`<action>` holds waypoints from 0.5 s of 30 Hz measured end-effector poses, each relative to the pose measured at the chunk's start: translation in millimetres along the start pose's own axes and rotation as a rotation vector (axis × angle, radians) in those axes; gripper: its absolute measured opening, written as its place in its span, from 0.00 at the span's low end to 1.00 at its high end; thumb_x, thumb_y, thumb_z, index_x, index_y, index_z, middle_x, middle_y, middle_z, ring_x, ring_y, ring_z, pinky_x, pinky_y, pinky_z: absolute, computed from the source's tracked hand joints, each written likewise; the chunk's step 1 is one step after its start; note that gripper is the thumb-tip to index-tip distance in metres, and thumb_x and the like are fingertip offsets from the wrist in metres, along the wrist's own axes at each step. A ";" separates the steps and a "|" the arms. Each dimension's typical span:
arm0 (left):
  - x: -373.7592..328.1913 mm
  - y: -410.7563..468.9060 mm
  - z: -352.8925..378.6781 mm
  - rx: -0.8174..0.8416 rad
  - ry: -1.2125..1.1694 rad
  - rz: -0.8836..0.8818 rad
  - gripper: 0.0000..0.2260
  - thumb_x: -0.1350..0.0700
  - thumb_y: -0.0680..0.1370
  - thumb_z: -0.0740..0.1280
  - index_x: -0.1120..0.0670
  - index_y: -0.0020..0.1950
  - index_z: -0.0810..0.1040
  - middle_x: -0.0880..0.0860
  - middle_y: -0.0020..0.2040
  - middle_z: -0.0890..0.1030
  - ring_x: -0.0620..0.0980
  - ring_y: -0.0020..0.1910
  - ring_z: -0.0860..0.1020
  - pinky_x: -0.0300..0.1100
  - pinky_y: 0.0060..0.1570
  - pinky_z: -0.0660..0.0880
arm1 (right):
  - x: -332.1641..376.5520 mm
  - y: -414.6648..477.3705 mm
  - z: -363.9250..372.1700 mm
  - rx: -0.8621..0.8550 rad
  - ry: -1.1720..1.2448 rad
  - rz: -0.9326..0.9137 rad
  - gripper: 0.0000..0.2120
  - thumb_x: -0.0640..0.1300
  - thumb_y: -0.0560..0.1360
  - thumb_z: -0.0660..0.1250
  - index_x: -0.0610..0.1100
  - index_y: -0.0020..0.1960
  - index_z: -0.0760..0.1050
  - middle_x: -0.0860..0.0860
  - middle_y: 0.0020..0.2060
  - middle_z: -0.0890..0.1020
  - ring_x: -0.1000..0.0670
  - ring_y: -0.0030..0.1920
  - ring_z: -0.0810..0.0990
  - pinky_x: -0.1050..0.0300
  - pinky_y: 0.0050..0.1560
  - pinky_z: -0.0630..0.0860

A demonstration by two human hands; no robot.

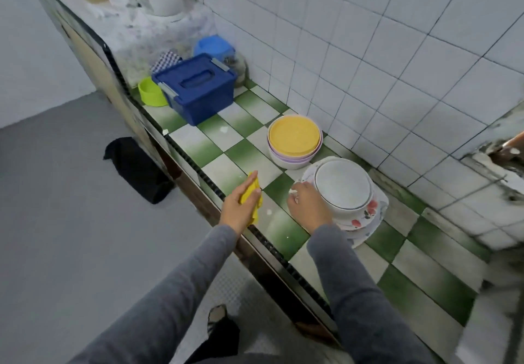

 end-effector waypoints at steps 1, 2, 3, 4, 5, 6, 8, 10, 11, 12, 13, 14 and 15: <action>-4.5 9.5 -3.3 0.027 0.021 0.001 0.17 0.54 0.82 0.66 0.39 0.68 0.73 0.35 0.55 0.76 0.27 0.41 0.76 0.21 0.40 0.71 | 2.7 5.5 -1.6 -0.019 0.024 0.023 0.17 0.42 0.82 0.59 0.38 0.68 0.73 0.38 0.63 0.76 0.40 0.67 0.71 0.48 0.65 0.68; -9.7 18.8 -5.5 0.054 0.030 0.000 0.17 0.54 0.82 0.66 0.40 0.69 0.73 0.37 0.55 0.76 0.26 0.42 0.76 0.22 0.40 0.72 | 4.5 10.8 -3.3 -0.042 0.051 0.046 0.18 0.43 0.82 0.59 0.38 0.70 0.72 0.39 0.65 0.75 0.40 0.67 0.71 0.49 0.66 0.67; -13.3 28.7 -7.6 0.073 0.040 -0.001 0.17 0.53 0.82 0.65 0.41 0.70 0.73 0.40 0.57 0.77 0.28 0.46 0.76 0.25 0.44 0.74 | 5.3 16.3 -4.9 -0.067 0.082 0.069 0.18 0.43 0.83 0.59 0.38 0.70 0.71 0.39 0.65 0.75 0.41 0.67 0.71 0.50 0.66 0.67; -16.6 39.2 -10.4 0.079 0.055 0.004 0.18 0.53 0.82 0.65 0.41 0.71 0.73 0.44 0.63 0.76 0.35 0.54 0.77 0.31 0.53 0.76 | 5.7 22.4 -5.7 -0.091 0.116 0.087 0.18 0.43 0.83 0.59 0.38 0.70 0.71 0.40 0.65 0.75 0.41 0.67 0.72 0.51 0.66 0.67; -20.4 49.2 -12.5 0.082 0.069 0.011 0.18 0.52 0.82 0.65 0.41 0.72 0.72 0.47 0.68 0.75 0.44 0.60 0.77 0.39 0.61 0.76 | 5.1 29.3 -5.5 -0.113 0.152 0.105 0.17 0.43 0.83 0.59 0.39 0.70 0.72 0.40 0.65 0.75 0.41 0.66 0.72 0.51 0.65 0.67; -24.5 58.3 -13.7 0.086 0.084 0.021 0.19 0.52 0.82 0.65 0.40 0.73 0.71 0.51 0.71 0.73 0.52 0.64 0.76 0.47 0.65 0.74 | 3.9 36.3 -5.1 -0.131 0.183 0.126 0.17 0.43 0.83 0.60 0.39 0.69 0.72 0.40 0.64 0.76 0.42 0.65 0.72 0.52 0.65 0.67; -30.6 74.7 -13.6 0.098 0.099 0.025 0.19 0.52 0.83 0.64 0.40 0.73 0.70 0.54 0.71 0.73 0.54 0.61 0.76 0.48 0.63 0.75 | -0.7 50.0 -4.5 -0.165 0.239 0.182 0.16 0.43 0.82 0.60 0.40 0.68 0.72 0.40 0.64 0.76 0.42 0.64 0.73 0.52 0.63 0.68; -36.6 90.3 -10.7 0.118 0.097 0.027 0.19 0.52 0.83 0.63 0.40 0.74 0.69 0.53 0.69 0.72 0.46 0.52 0.76 0.40 0.54 0.76 | -5.9 62.3 -7.6 -0.215 0.308 0.233 0.16 0.42 0.82 0.60 0.40 0.68 0.71 0.40 0.64 0.75 0.43 0.63 0.72 0.53 0.62 0.68; -39.2 97.7 -8.2 0.132 0.099 0.027 0.19 0.52 0.83 0.63 0.39 0.74 0.69 0.51 0.68 0.72 0.44 0.50 0.76 0.37 0.51 0.75 | -8.4 67.8 -9.2 -0.235 0.342 0.250 0.17 0.43 0.82 0.60 0.40 0.69 0.71 0.40 0.65 0.74 0.43 0.65 0.72 0.53 0.63 0.68; -40.5 105.7 -5.5 0.144 0.096 0.022 0.19 0.51 0.83 0.62 0.39 0.74 0.69 0.50 0.68 0.72 0.45 0.50 0.76 0.37 0.50 0.75 | -11.2 73.5 -9.8 -0.246 0.381 0.272 0.18 0.43 0.83 0.60 0.41 0.72 0.69 0.41 0.68 0.72 0.43 0.68 0.70 0.52 0.67 0.67; -40.7 114.5 -3.0 0.150 0.090 0.018 0.19 0.51 0.83 0.62 0.38 0.74 0.69 0.50 0.69 0.71 0.47 0.53 0.76 0.37 0.51 0.75 | -14.6 79.7 -9.6 -0.253 0.427 0.298 0.20 0.44 0.83 0.60 0.43 0.74 0.67 0.42 0.71 0.70 0.44 0.70 0.69 0.52 0.70 0.66; -41.2 122.3 -0.7 0.149 0.083 0.011 0.19 0.50 0.83 0.63 0.38 0.74 0.69 0.50 0.71 0.71 0.48 0.56 0.76 0.37 0.52 0.75 | -17.8 86.3 -8.9 -0.263 0.474 0.321 0.21 0.45 0.83 0.60 0.44 0.76 0.66 0.44 0.73 0.68 0.44 0.72 0.67 0.51 0.72 0.65; -41.9 128.7 1.5 0.146 0.078 -0.005 0.19 0.50 0.83 0.63 0.37 0.73 0.69 0.50 0.72 0.70 0.49 0.57 0.75 0.37 0.51 0.75 | -20.9 92.7 -7.9 -0.275 0.516 0.338 0.22 0.46 0.83 0.61 0.46 0.77 0.65 0.45 0.74 0.67 0.44 0.73 0.66 0.51 0.73 0.64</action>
Point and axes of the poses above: each hand's wrist, its own y-axis towards the middle knuckle, its own z-axis out of the palm, x = y × z, the point moved 8 cm from there along y, towards the middle knuckle
